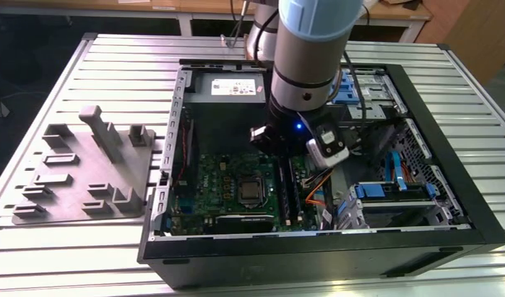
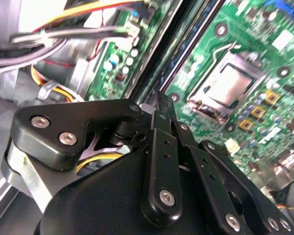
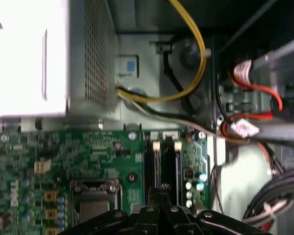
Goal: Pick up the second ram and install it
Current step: 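Press down the second ram until it locks into place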
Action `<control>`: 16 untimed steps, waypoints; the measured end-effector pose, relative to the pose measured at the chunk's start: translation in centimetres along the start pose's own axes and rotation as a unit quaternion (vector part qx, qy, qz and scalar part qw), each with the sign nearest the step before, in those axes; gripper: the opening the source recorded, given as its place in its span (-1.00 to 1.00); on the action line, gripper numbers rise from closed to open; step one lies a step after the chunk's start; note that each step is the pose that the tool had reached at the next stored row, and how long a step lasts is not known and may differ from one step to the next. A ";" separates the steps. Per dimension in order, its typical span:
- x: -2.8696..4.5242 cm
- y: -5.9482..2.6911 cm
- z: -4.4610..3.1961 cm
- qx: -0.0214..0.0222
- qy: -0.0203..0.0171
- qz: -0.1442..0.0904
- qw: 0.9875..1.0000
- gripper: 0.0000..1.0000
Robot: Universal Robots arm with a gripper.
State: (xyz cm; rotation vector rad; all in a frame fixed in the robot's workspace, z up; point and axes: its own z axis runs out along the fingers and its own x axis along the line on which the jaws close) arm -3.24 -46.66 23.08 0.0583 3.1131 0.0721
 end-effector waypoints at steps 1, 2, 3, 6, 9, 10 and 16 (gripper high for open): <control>-0.01 -0.29 -0.01 0.000 0.000 0.000 1.000 -0.80; -0.02 -0.59 -0.02 0.000 0.000 0.000 1.000 -0.80; -0.03 -0.86 -0.04 0.000 0.000 0.000 1.000 -0.80; -0.04 -1.46 -0.06 0.000 0.000 0.000 1.000 -0.80; -0.06 -1.86 -0.08 0.000 0.000 0.000 1.000 -0.80; -0.06 -1.99 -0.09 0.000 0.000 0.000 1.000 -0.80; -0.10 -2.87 -0.13 0.000 0.000 0.000 1.000 -0.80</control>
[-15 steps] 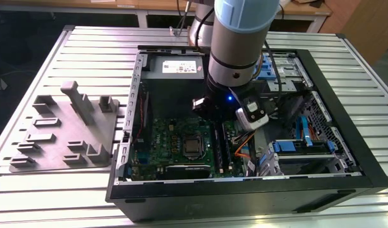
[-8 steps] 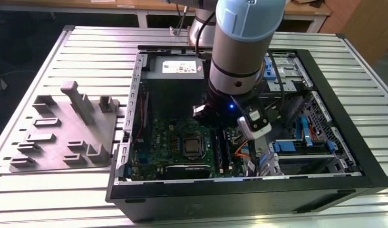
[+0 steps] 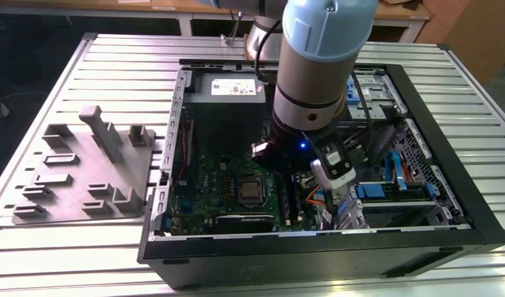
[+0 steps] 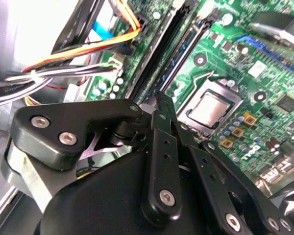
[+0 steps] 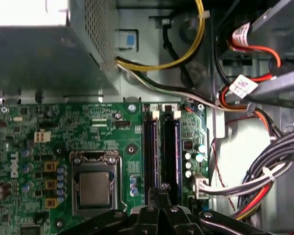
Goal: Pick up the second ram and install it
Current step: 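Press down the second ram until it locks into place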
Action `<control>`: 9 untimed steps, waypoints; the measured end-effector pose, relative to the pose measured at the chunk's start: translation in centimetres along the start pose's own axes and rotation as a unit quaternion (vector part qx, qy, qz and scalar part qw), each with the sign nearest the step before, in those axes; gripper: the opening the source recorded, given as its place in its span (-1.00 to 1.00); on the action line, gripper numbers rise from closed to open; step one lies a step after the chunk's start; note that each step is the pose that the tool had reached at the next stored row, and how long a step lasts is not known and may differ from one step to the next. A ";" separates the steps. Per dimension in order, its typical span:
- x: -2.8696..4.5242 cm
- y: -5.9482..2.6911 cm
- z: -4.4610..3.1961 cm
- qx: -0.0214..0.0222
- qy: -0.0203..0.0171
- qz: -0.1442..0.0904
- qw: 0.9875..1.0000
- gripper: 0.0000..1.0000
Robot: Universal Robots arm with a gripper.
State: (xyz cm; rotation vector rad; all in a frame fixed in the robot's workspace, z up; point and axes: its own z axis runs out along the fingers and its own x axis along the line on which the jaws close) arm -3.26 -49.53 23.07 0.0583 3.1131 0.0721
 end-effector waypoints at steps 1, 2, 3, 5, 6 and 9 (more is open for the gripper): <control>0.00 -0.14 -0.01 0.000 0.000 0.000 1.000 -0.80; -0.01 -0.28 -0.01 0.000 0.000 0.000 1.000 -0.80; -0.02 -0.42 -0.02 0.000 0.000 0.000 1.000 -0.80; -0.03 -0.71 -0.03 0.000 0.000 0.000 1.000 -0.80; -0.04 -0.88 -0.04 0.000 0.000 0.000 1.000 -0.80; -0.05 -1.38 -0.06 0.000 0.000 0.000 1.000 -0.80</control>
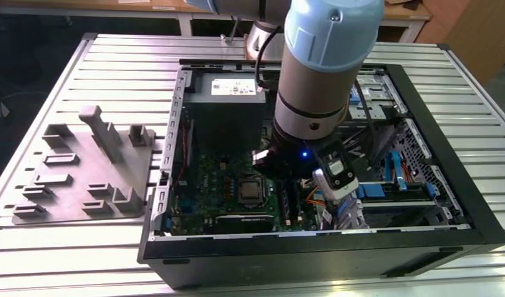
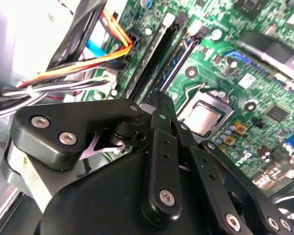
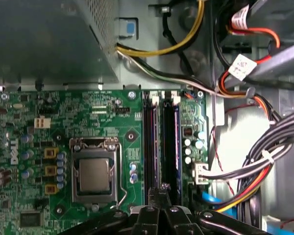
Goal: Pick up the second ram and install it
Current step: 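Press down the second ram until it locks into place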
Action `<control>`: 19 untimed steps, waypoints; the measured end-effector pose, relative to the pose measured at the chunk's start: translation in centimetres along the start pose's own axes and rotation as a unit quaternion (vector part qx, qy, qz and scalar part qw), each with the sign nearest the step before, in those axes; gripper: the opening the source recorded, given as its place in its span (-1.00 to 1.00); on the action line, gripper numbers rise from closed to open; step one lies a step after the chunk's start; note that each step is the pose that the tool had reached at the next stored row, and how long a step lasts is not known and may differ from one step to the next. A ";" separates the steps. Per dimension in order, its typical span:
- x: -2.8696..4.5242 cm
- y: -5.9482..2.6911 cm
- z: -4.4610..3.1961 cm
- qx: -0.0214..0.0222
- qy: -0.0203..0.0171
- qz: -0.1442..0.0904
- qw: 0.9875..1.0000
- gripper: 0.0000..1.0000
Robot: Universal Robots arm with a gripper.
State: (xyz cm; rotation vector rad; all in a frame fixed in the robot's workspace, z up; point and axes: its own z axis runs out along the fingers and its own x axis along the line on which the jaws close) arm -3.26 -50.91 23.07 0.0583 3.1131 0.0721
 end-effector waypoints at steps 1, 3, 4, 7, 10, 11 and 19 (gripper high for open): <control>-0.01 -0.16 0.00 0.000 0.000 0.000 1.000 -0.80; -0.02 -0.48 -0.02 0.000 0.000 0.000 1.000 -0.80; -0.03 -0.65 -0.03 0.000 0.000 0.000 1.000 -0.80; -0.04 -1.17 -0.06 0.000 0.000 0.000 1.000 -0.80; -0.06 -1.64 -0.07 0.000 0.000 0.000 1.000 -0.80; -0.07 -1.78 -0.08 0.000 0.000 0.000 1.000 -0.80; -0.11 -2.74 -0.12 0.000 0.000 0.000 1.000 -0.80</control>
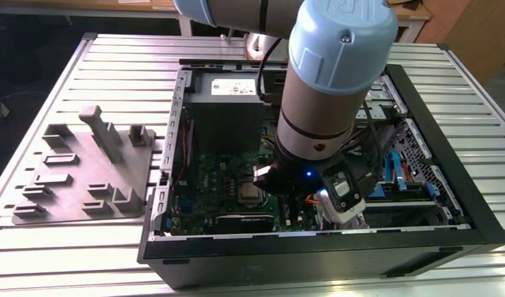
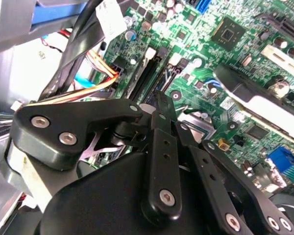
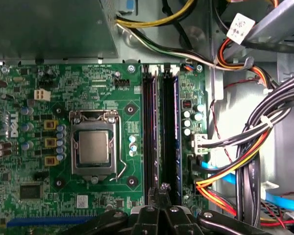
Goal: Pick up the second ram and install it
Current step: 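Press down the second ram until it locks into place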
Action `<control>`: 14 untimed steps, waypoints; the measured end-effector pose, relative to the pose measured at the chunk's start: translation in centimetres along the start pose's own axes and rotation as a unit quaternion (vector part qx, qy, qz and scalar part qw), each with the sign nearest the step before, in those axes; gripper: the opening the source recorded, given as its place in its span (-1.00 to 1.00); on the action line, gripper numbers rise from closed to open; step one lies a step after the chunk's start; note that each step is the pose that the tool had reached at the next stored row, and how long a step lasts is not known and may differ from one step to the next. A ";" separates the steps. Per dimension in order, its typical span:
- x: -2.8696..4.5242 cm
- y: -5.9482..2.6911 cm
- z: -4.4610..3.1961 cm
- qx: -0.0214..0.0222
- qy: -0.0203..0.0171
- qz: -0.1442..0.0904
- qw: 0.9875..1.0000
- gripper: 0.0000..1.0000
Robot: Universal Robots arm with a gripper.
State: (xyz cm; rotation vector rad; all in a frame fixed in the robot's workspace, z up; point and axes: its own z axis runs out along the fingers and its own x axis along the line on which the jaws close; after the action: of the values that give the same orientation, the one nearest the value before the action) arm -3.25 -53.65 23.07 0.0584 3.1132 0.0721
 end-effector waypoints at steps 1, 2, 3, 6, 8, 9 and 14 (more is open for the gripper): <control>0.00 -0.04 0.00 0.000 0.000 0.000 1.000 -0.80; -0.01 -0.04 0.00 0.000 0.000 0.000 1.000 -0.80; -0.02 -0.06 0.01 0.000 0.000 0.000 1.000 -0.80; -0.02 -0.10 0.25 0.000 0.000 0.000 1.000 -0.80; -0.02 -0.12 0.46 0.000 0.000 0.000 1.000 -0.80; -0.02 -0.12 0.52 0.000 0.000 0.000 1.000 -0.80; -0.01 -0.14 0.82 0.000 0.000 0.000 1.000 -0.80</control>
State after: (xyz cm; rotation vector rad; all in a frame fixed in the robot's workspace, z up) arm -3.22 -53.76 22.24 0.0585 3.1133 0.0714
